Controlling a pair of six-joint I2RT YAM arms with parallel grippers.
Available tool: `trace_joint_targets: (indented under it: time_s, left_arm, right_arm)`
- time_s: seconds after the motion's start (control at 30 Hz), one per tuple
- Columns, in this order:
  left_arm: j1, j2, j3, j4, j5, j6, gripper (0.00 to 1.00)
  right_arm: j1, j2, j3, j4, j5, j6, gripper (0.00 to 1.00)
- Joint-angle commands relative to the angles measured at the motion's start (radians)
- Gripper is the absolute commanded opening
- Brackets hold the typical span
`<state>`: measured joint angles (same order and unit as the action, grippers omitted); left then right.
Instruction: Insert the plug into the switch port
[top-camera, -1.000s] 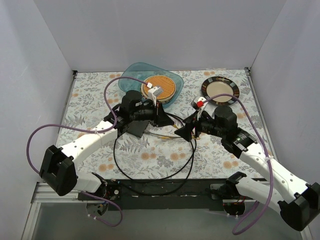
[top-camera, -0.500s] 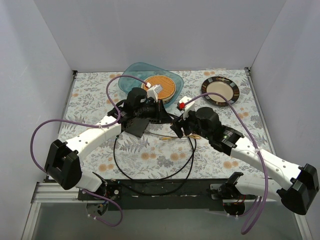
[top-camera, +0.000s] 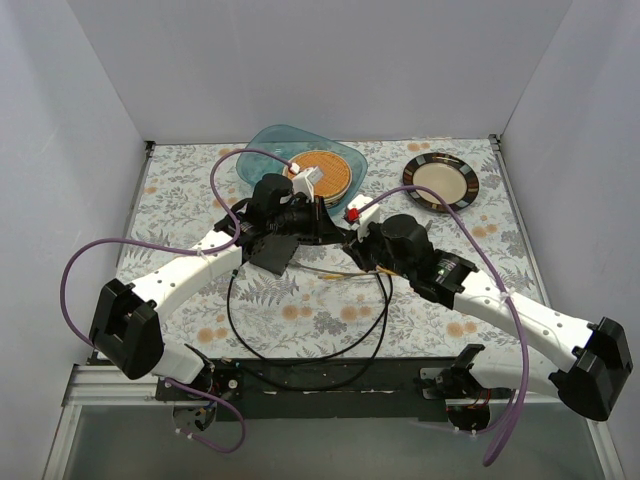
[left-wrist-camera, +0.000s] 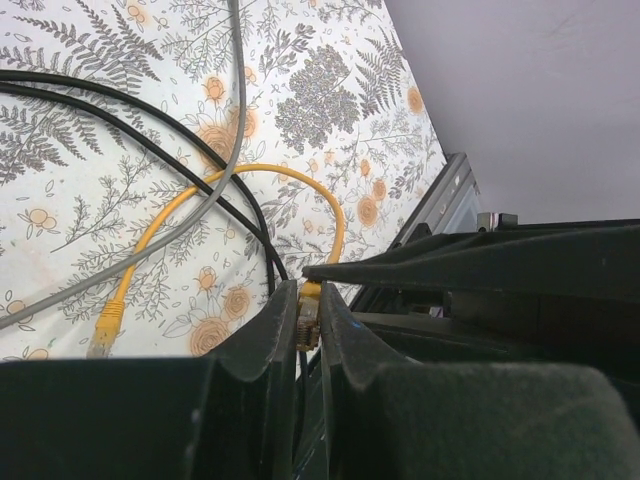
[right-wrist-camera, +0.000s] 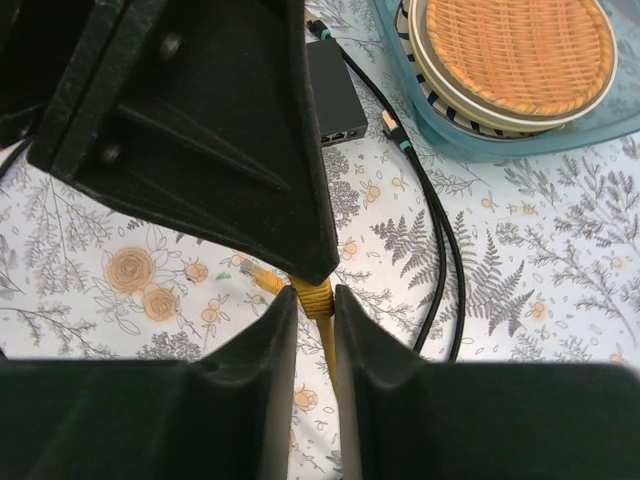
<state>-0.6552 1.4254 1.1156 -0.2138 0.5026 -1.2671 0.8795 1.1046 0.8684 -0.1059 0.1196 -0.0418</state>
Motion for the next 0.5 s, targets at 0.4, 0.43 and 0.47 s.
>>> trace_joint_targets:
  time_s: [0.4,0.43,0.47]
  left_arm:
    - [-0.001,-0.034,0.015,0.017,0.034,0.021,0.14]
    - [-0.001,-0.031,0.013,0.017,0.034,0.021,0.41]
    - [-0.001,-0.028,0.013,0.016,0.022,0.023,0.58]
  right_arm:
    - [-0.005,-0.008,0.0,0.049,0.023,-0.035,0.01]
    - [-0.005,-0.009,-0.005,0.052,0.023,-0.035,0.01]
    - [-0.005,-0.009,-0.006,0.052,0.023,-0.035,0.01]
